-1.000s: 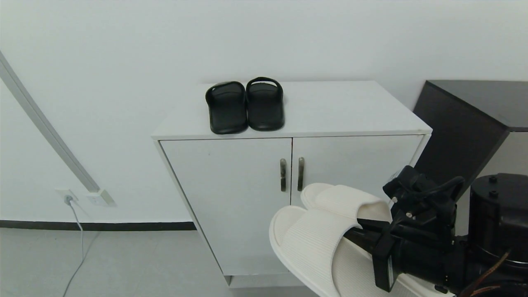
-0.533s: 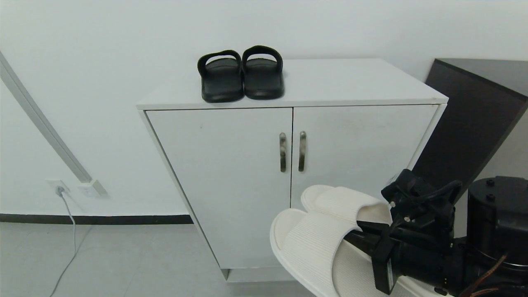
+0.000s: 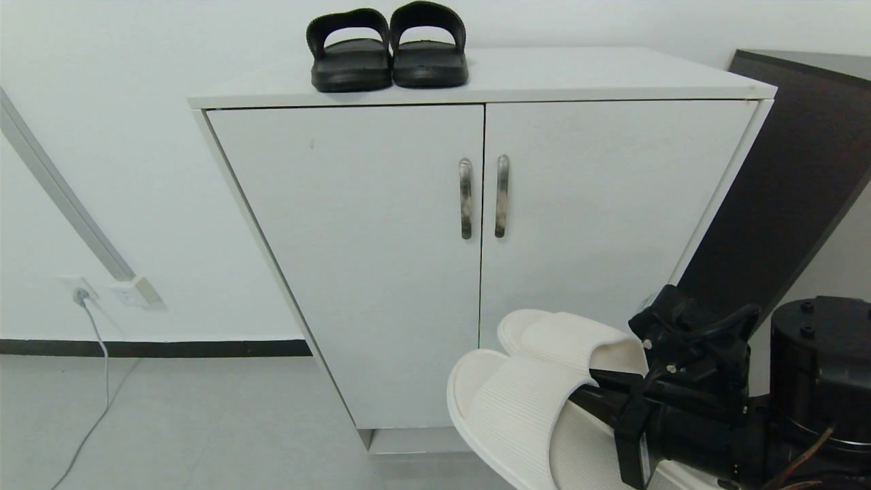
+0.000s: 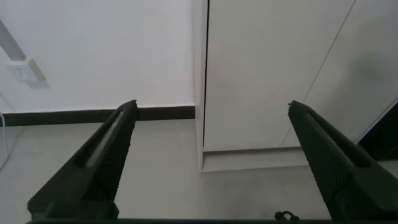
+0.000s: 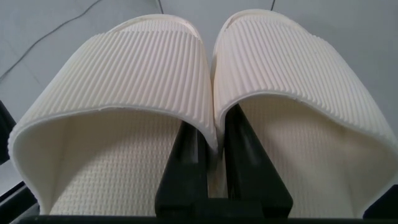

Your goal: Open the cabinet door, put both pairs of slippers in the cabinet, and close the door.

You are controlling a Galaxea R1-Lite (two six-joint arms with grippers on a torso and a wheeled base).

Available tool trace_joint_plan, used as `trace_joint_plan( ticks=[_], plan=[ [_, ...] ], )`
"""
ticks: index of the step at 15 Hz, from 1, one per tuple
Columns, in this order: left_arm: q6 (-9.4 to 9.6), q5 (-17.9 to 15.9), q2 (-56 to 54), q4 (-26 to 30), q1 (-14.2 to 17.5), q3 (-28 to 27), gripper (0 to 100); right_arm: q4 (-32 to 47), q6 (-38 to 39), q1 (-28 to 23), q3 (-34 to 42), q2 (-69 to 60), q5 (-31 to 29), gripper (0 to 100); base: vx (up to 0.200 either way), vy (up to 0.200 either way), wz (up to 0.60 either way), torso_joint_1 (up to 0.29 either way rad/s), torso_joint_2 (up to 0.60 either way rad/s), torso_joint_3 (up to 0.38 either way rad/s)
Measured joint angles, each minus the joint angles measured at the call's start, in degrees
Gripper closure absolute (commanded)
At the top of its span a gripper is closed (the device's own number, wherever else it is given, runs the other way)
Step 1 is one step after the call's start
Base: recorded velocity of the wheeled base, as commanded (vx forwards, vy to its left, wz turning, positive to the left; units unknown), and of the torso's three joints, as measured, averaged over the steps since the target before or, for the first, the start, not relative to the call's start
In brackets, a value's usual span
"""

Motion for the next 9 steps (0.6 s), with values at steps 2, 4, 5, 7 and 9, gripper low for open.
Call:
trace_joint_plan(
  ticks=[2, 4, 5, 7, 9],
  plan=[
    [0.13, -0.04, 0.00, 0.06, 0.00, 0.00, 0, -1.01, 0.00, 0.13, 0.33, 0.00, -0.04, 100, 0.000, 0.000, 0.00, -0.017, 0.35, 0.347],
    [0.16, 0.00, 0.00, 0.00, 0.00, 0.00, 0, -1.23, -0.04, 0.16, 0.55, -0.02, -0.06, 100, 0.000, 0.000, 0.00, 0.000, 0.13, 0.124],
    [0.17, 0.05, 0.00, -0.02, 0.00, 0.00, 0, -1.29, -0.22, 0.17, 0.69, -0.05, -0.06, 100, 0.000, 0.000, 0.00, -0.002, 0.04, 0.051],
    [0.06, 0.37, 0.00, -0.21, 0.00, -0.51, 0, -1.34, -1.18, 0.17, 1.05, -0.06, -0.04, 100, 0.000, 0.000, 0.00, 0.000, 0.00, 0.000],
    [-1.82, 0.18, 0.52, 0.15, 0.00, -3.77, 0, -1.34, -1.45, 0.17, 1.24, -0.05, -0.02, 100, 0.000, 0.000, 0.00, 0.000, 0.00, 0.000]
  ],
)
